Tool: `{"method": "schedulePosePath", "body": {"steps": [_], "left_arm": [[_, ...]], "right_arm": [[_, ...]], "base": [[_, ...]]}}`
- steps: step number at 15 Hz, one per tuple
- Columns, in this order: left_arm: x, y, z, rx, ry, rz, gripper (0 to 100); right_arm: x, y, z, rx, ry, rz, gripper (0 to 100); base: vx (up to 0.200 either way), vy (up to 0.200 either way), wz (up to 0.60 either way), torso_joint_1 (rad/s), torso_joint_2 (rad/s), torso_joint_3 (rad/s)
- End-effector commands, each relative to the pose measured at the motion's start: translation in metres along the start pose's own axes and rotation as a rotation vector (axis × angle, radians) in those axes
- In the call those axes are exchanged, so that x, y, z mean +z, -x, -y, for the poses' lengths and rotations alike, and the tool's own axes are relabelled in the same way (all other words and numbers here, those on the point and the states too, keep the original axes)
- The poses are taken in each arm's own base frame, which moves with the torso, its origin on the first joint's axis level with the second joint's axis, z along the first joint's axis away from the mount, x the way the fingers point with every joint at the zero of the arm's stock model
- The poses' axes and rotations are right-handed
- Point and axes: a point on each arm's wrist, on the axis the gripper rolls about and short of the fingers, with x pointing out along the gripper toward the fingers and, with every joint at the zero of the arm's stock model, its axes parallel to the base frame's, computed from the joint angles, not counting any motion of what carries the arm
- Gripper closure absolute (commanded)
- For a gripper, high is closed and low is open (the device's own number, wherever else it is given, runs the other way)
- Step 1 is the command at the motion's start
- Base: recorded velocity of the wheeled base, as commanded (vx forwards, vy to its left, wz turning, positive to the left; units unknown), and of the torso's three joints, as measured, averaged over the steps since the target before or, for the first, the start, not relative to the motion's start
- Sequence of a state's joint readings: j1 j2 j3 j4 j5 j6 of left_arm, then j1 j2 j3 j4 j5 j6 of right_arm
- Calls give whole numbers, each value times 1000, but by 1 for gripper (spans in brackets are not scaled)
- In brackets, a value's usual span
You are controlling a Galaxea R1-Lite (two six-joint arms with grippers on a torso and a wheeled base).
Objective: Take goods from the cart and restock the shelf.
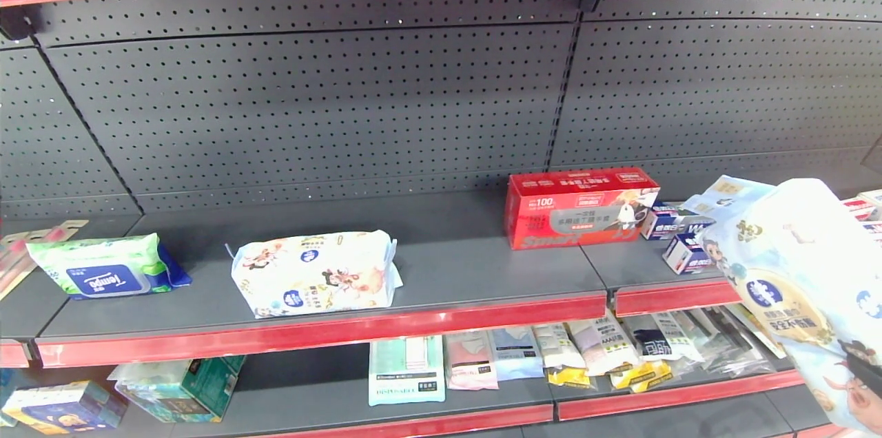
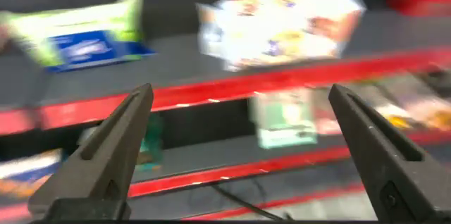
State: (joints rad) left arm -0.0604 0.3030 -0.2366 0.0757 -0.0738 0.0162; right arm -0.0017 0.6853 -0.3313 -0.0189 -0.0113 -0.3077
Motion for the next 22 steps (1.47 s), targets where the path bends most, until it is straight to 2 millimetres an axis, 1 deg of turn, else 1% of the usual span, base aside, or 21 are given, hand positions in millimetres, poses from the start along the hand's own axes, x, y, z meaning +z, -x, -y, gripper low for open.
{"method": "schedulePosePath", "body": {"steps": [1,7,10,13,19,22], "left_arm": [[-4,11,2,-67,-7,49,0],[-17,7,1,-20,-12,11,0],[-25,7,1,-21,-31,-1,0],[-28,6,1,-19,-32,-3,0],[-49,8,2,-20,-56,9,0],[-52,8,2,-20,-61,9,0]], "right_arm": [[0,0,0,-1,0,2,100],[1,-2,0,1,2,-7,100],[6,-4,2,2,2,-5,100],[13,-10,4,-1,4,5,100],[14,-13,4,17,4,9,100],[16,-13,5,17,4,14,100]], "base": [[0,0,0,0,0,0],[0,0,0,0,0,0],[0,0,0,0,0,0],[0,0,0,0,0,0],[0,0,600,6,2,1],[0,0,600,2,2,1]]}}
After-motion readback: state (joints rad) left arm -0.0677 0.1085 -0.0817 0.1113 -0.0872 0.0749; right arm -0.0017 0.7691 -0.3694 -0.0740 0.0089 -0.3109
